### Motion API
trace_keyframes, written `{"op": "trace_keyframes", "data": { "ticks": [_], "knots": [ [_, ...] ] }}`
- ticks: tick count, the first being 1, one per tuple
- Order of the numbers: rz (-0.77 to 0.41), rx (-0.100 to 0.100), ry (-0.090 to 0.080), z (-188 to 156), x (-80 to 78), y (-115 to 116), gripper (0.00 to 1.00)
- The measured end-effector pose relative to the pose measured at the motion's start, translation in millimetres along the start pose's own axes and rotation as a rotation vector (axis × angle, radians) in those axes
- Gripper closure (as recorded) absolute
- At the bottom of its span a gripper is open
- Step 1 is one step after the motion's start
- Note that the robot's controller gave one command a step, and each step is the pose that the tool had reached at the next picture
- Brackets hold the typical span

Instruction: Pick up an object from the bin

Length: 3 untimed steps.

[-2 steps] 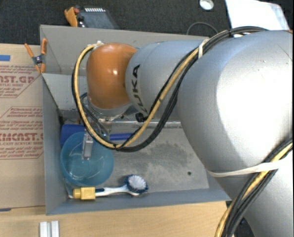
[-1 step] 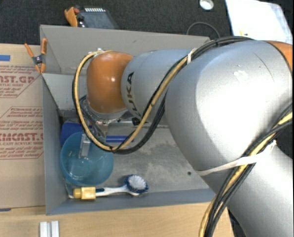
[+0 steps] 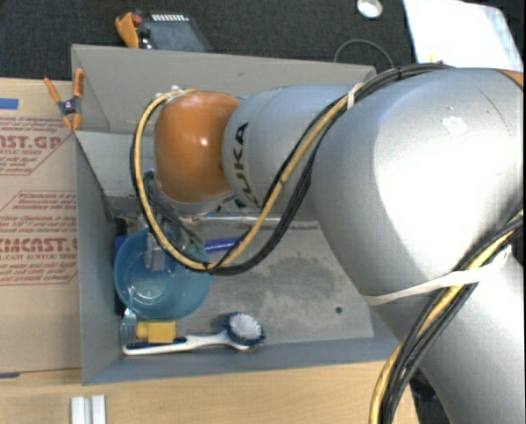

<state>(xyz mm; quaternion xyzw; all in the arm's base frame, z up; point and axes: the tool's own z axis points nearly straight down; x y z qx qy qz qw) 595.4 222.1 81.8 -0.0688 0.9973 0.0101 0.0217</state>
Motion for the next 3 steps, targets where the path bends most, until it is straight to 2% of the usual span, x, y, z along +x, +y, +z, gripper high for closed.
{"op": "trace_keyframes", "data": {
  "ticks": [1,2,3],
  "knots": [
    [0.000,-0.001,0.001,0.3,0.2,0.2,1.00],
    [0.000,-0.006,-0.014,-11.4,-4.1,2.6,1.00],
    [-0.001,-0.003,-0.002,-32.8,-1.8,2.1,1.00]
  ]
}}
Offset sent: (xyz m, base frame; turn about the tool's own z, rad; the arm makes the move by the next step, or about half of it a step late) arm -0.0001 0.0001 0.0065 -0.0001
